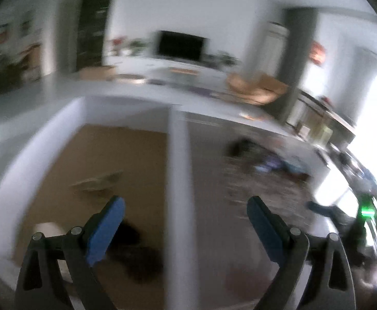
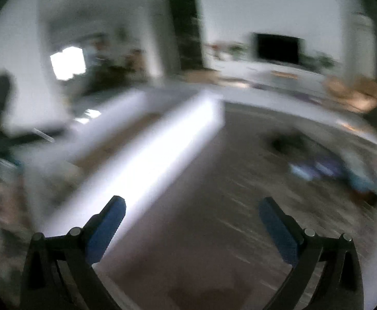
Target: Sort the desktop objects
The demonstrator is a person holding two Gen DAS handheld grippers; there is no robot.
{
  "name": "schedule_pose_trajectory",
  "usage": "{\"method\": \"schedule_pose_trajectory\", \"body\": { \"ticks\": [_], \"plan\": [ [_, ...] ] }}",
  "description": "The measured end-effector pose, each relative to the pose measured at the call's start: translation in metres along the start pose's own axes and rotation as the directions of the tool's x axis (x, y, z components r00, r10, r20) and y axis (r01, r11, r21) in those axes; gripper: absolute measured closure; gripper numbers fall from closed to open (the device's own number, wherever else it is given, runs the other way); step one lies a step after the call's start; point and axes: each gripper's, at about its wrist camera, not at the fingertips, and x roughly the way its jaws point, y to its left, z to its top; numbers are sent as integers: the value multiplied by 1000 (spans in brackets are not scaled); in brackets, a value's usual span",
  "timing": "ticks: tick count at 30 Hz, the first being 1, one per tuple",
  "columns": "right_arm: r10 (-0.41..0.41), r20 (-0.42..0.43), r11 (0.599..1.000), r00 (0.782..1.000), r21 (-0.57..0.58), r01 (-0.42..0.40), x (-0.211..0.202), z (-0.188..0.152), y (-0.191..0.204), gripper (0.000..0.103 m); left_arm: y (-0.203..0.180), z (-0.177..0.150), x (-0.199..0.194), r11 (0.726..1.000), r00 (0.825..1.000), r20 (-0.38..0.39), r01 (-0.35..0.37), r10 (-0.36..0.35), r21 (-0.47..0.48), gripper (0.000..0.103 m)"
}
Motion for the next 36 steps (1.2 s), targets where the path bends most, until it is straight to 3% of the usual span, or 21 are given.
{"method": "schedule_pose_trajectory", "body": {
  "ticks": [3,5,8,10,14,16,22,36],
  "plan": [
    [-163,-77,982,984,84,169,-3,-42,-67,0,-64,-13,16,990,991,-65,121,-116,73,1],
    [-254,-125,951,959,150,271,-11,-69,-112,0,-104,-26,47,981,979,-133,168,-154,101,0],
    [-334,-186,901,924,226,371,-20,-87,-164,0,-146,-47,110,978,965,-227,163,-130,132,0],
    [-357,-217,872,908,272,408,-24,-93,-191,0,-169,-60,150,980,959,-272,121,-76,155,0],
    [-375,-269,835,887,317,449,-18,-87,-215,0,-209,-85,204,977,951,-308,48,19,210,0],
    [-365,-284,831,887,329,448,-3,-87,-222,0,-218,-89,217,965,958,-274,-11,85,261,0],
    [-373,-278,828,885,329,453,11,-71,-236,0,-235,-71,236,967,959,-269,-14,84,254,0],
    [-369,-268,833,890,329,444,0,-78,-234,0,-232,-73,231,967,961,-263,-13,82,255,0]
  ]
}}
